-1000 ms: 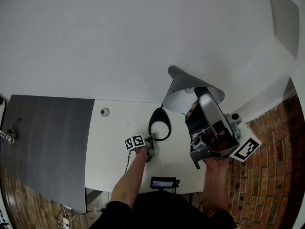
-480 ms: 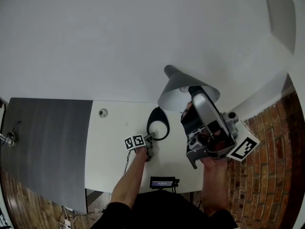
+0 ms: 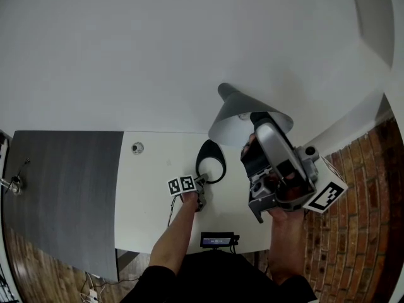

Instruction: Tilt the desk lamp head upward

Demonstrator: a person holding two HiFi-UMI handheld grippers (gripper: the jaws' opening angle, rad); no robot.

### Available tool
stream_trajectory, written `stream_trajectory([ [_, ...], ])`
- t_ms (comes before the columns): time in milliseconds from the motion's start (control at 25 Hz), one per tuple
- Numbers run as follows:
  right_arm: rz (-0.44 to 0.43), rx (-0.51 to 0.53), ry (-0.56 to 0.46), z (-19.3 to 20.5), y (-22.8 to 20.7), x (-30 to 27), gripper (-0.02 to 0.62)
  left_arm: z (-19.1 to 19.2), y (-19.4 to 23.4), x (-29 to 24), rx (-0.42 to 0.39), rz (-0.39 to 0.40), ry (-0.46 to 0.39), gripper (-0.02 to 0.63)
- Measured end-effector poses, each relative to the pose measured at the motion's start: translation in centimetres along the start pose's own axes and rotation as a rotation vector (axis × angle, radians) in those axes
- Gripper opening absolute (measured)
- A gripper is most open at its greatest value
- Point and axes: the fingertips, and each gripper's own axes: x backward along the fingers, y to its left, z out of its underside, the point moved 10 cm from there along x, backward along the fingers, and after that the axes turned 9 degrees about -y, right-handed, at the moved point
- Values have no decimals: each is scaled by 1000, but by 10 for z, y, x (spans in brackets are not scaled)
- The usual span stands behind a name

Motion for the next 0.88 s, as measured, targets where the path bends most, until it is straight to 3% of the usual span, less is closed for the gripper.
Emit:
stream_trajectory([
  [880, 5, -33, -10, -4, 6, -11, 129, 1, 5, -3, -6, -1, 26, 14],
])
